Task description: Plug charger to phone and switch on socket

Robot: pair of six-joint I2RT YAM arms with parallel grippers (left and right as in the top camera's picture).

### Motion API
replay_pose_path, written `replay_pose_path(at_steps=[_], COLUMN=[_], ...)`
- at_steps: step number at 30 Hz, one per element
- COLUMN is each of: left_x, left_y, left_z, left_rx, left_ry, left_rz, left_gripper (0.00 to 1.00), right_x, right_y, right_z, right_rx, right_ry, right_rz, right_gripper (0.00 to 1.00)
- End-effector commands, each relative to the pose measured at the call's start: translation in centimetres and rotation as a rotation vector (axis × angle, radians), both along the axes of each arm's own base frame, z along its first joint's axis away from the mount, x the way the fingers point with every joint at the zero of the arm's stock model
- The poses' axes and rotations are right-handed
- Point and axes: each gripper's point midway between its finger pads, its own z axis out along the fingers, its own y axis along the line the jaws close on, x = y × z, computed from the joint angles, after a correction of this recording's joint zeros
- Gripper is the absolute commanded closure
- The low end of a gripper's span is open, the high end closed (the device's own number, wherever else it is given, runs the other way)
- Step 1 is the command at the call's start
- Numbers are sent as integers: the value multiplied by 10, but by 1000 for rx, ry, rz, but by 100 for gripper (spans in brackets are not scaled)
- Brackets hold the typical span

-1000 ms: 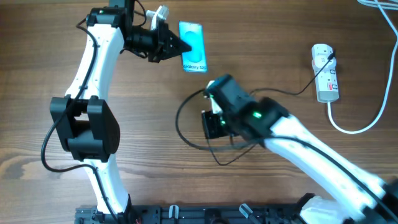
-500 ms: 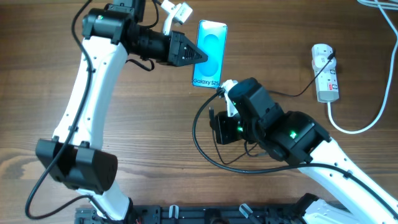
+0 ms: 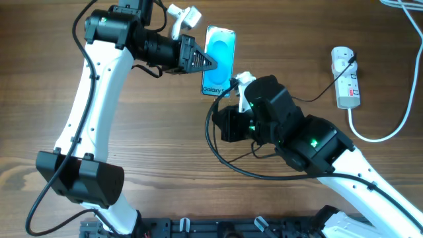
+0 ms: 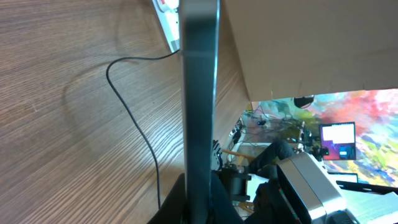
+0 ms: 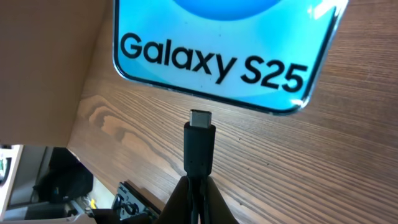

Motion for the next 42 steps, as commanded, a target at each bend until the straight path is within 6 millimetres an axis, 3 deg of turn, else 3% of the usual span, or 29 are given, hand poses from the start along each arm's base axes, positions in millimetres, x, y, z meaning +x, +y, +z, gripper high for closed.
replay_pose_path(at_steps=[1, 7, 17, 28, 42], left_x=[-8, -9, 4, -1, -6], left_y=[-4, -7, -8, -7, -12], left_z=[18, 5, 8, 6, 14], left_rx=[-57, 30, 27, 33, -24], left_ry=[-27, -71, -97, -67, -54], left_rz=[-26, -42, -6, -8, -31], left_gripper=[96, 96, 96, 96, 96], right_x=[2, 3, -4, 14, 7], right_y=[4, 4, 0, -6, 0], right_z=[11, 6, -2, 2, 3], right_rx=[27, 15, -15, -36, -5], right_ry=[-9, 1, 38, -32, -5], right_rz=[-3, -2, 2, -69, -35], right_gripper=[96, 96, 96, 96, 96])
